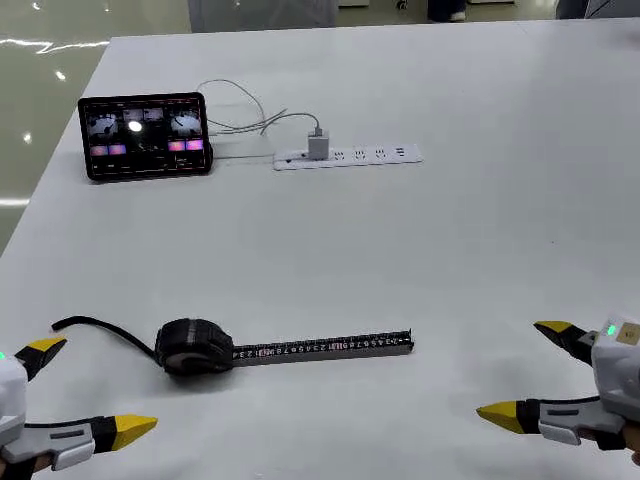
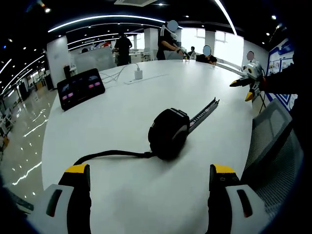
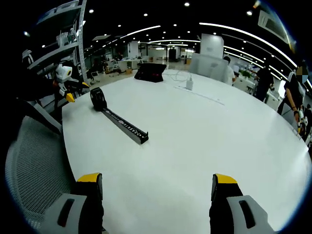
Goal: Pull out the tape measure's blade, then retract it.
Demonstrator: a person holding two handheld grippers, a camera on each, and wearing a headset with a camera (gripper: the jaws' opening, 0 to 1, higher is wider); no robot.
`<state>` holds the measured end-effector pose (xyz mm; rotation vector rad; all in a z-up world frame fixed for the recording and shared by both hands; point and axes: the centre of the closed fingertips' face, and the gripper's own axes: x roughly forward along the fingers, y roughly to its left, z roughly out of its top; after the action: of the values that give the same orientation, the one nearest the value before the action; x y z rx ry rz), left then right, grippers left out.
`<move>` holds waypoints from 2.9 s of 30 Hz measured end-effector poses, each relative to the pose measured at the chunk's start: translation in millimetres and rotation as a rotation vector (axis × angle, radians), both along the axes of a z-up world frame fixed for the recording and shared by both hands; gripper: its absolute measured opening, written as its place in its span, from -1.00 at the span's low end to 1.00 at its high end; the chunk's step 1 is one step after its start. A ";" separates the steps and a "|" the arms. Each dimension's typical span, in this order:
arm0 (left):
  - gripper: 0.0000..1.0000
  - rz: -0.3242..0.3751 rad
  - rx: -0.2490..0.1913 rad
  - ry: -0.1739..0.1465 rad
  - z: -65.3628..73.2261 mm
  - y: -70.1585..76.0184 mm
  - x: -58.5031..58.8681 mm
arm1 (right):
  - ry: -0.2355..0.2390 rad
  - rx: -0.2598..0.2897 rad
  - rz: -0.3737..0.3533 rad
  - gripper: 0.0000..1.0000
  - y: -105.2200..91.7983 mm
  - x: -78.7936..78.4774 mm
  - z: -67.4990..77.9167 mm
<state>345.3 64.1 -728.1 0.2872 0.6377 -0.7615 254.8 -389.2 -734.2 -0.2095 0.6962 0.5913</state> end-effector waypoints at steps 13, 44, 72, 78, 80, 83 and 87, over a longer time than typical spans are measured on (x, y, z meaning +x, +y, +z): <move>0.99 0.030 -0.016 0.012 10.7 1.7 -10.8 | 0.013 -0.033 -0.066 0.98 -30.2 -36.2 5.8; 0.99 -0.018 -0.025 0.023 10.7 -8.3 -14.6 | 0.055 0.000 -0.081 0.98 -33.3 -51.4 6.9; 0.99 0.058 -0.029 -0.008 21.2 -67.2 11.8 | 0.045 -0.121 0.136 0.98 -7.7 2.4 29.0; 0.99 0.124 -0.076 0.007 23.4 -76.8 22.2 | 0.054 -0.142 0.200 0.98 3.7 12.8 30.9; 0.99 0.166 -0.055 -0.001 22.1 -74.5 27.8 | 0.073 -0.137 0.224 0.98 7.9 14.7 29.5; 0.99 0.215 -0.025 0.013 15.1 -70.7 32.7 | 0.086 -0.136 0.257 0.98 14.6 17.4 29.0; 0.99 0.251 -0.053 0.018 14.8 -74.1 34.7 | 0.066 -0.159 0.290 0.98 20.1 27.2 30.2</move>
<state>380.0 -10.0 -713.2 0.1478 0.6552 -0.5400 282.0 -369.1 -704.0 -0.4457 0.7837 0.8225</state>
